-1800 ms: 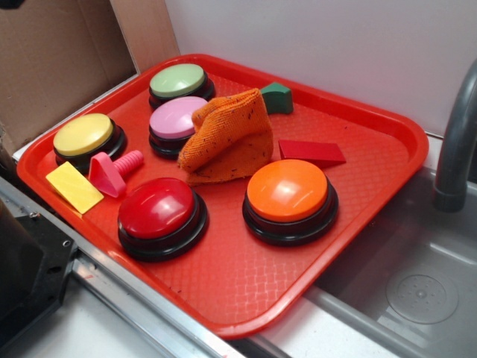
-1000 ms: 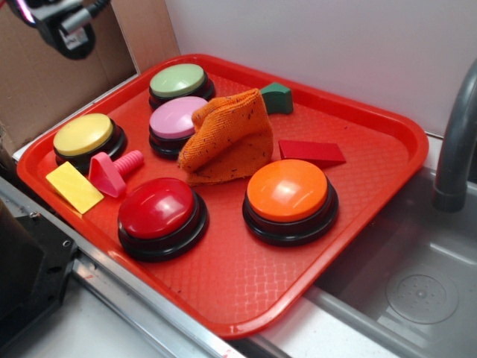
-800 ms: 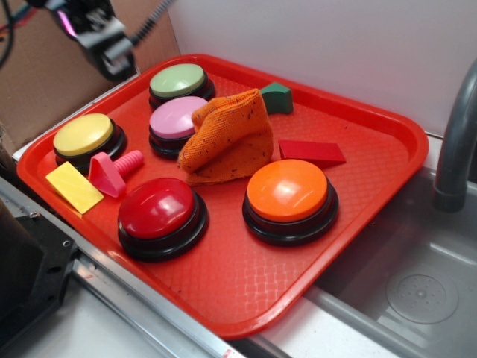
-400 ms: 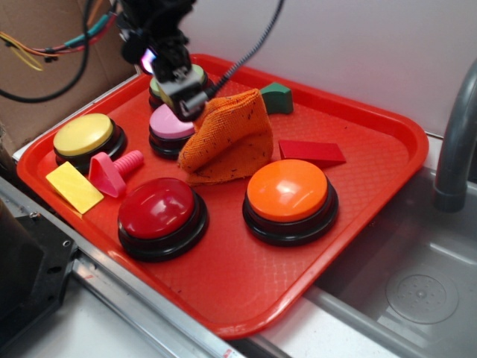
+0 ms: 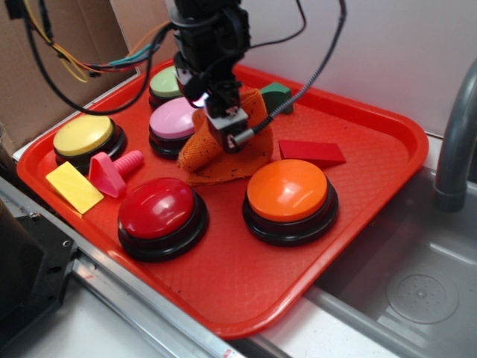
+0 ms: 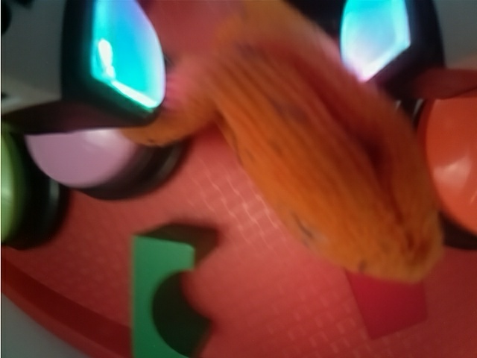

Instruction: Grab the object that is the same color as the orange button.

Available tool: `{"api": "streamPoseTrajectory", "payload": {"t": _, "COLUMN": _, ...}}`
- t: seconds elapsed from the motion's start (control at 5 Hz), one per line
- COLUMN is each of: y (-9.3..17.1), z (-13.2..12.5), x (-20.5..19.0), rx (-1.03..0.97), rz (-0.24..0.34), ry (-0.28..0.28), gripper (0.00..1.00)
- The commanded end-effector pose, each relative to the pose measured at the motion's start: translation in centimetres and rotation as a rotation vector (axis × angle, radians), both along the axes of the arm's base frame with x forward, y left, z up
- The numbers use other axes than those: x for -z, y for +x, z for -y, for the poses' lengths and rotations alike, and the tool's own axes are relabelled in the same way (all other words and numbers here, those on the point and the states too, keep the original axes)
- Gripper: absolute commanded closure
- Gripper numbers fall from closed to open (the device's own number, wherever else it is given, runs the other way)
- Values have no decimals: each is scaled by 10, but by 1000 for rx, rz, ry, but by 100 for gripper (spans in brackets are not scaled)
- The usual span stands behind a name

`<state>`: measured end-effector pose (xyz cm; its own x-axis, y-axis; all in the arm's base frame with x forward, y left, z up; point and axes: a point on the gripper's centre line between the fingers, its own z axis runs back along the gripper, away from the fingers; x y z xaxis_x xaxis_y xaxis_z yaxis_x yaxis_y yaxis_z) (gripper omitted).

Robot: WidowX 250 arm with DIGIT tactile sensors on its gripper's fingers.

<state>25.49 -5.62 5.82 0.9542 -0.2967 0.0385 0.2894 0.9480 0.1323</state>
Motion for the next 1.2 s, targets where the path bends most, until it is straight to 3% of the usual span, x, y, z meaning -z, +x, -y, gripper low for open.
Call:
{"api": "streamPoseTrajectory", "payload": {"t": 0.0, "y": 22, "z": -1, "x": 2, "rx": -14, "rz": 28, "ry": 8, "gripper": 9}}
{"api": "streamPoseTrajectory", "payload": {"t": 0.2, "y": 23, "z": -6, "x": 7, "rx": -36, "rz": 16, "ry": 13, "gripper": 100}}
{"api": "streamPoseTrajectory", "payload": {"t": 0.4, "y": 19, "z": -11, "x": -3, "rx": -71, "rz": -50, "ry": 1, "gripper": 100}}
{"api": "streamPoseTrajectory", "payload": {"t": 0.6, "y": 7, "z": -17, "x": -21, "rx": -176, "rz": -106, "ry": -51, "gripper": 100}}
{"api": "streamPoseTrajectory", "payload": {"t": 0.8, "y": -13, "z": -29, "x": -51, "rx": -339, "rz": -100, "ry": -93, "gripper": 100}}
{"api": "streamPoseTrajectory", "payload": {"t": 1.0, "y": -32, "z": -40, "x": -76, "rx": -424, "rz": -37, "ry": -122, "gripper": 100}}
